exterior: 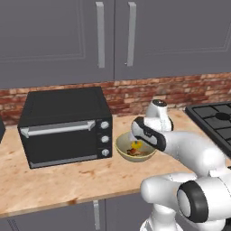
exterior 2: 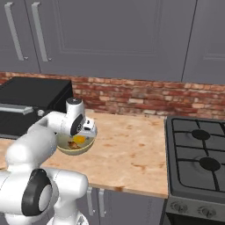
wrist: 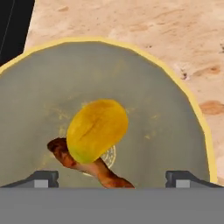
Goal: Take the mango, corn, and chicken drumstick from the freezer and place them in the bowl on the counter.
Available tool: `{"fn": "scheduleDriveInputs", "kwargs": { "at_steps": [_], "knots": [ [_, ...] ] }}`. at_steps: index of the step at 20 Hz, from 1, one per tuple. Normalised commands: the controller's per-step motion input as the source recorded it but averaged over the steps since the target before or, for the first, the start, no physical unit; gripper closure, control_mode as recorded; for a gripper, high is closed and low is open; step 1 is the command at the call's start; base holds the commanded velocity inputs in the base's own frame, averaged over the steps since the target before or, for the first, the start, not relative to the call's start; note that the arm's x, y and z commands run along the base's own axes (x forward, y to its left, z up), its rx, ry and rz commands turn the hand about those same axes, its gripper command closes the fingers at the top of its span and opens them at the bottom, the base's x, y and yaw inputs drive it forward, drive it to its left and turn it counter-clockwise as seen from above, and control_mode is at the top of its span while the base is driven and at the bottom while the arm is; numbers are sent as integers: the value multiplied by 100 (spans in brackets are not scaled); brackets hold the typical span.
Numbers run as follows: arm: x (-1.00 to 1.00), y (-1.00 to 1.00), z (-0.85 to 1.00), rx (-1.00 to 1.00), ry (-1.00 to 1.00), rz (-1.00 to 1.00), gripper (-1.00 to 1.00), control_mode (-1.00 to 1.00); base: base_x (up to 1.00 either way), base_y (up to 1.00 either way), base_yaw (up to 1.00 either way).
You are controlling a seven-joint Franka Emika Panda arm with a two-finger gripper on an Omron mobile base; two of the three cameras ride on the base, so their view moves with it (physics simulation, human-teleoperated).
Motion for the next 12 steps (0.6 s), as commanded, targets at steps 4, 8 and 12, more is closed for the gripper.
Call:
{"fn": "scheduleDriveInputs", "kwargs": {
  "at_steps": [4, 8, 12],
  "knots": [
    [-71, 0, 59, 0, 0, -1, -100, -100, 0, 0, 0],
    [-93, 0, 51, 0, 0, -1, -100, -100, 0, 0, 0],
    [-95, 0, 46, 0, 0, 0, -100, -100, 0, 0, 0]
  ]
}}
